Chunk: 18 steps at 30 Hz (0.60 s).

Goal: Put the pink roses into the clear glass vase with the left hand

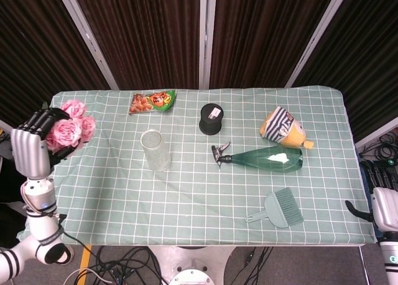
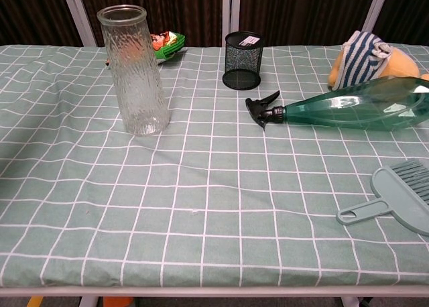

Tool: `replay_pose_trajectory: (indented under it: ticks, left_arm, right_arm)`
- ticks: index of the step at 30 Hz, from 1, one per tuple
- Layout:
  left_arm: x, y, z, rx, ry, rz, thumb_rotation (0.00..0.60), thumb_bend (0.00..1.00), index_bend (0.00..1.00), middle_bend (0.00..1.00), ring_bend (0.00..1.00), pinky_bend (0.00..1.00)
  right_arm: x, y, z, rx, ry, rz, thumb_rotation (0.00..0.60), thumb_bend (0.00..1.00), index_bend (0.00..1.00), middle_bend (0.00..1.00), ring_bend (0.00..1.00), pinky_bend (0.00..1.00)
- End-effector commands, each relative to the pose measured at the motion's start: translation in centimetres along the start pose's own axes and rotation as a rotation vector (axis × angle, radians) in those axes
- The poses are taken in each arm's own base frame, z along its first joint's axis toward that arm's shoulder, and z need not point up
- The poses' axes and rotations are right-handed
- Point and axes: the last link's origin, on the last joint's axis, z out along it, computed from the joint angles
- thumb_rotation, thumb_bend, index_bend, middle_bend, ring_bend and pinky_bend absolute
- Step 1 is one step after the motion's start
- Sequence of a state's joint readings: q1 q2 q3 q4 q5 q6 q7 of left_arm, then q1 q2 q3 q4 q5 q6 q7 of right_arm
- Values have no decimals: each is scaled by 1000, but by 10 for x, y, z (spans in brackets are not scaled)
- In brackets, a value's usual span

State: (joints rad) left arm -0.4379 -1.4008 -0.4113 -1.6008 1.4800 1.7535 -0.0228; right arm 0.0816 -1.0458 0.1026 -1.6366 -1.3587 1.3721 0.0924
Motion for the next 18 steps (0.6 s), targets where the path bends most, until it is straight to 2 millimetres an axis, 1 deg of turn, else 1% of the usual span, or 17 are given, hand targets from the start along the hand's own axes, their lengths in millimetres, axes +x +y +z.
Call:
replay_pose_trajectory:
  ticks: [1, 5, 8, 11, 18]
  left_arm:
    - [0, 12, 11, 163, 123, -330, 600, 282, 515, 479, 456, 644]
    - [6, 23, 23, 292, 120, -577, 600, 282, 513, 479, 456, 644]
    - [9, 28, 31, 367, 110, -718, 600, 283, 512, 480, 456, 644]
    - [13, 30, 41, 412, 110, -816, 600, 285, 510, 478, 455, 643]
    - [15, 35, 58, 437, 123, -951, 600, 286, 505, 474, 456, 642]
  right_arm:
    - [0, 1, 1, -3, -1, 3, 600, 142, 65, 0, 0, 0]
    - [-2, 3, 2, -11, -9, 6, 600, 143, 65, 0, 0, 0]
    - [-4, 3, 2, -13, -15, 8, 600, 143, 66, 0, 0, 0]
    - [-5, 4, 3, -14, -17, 9, 600, 143, 67, 0, 0, 0]
    - [-5, 6, 4, -21, -21, 11, 600, 143, 68, 0, 0, 0]
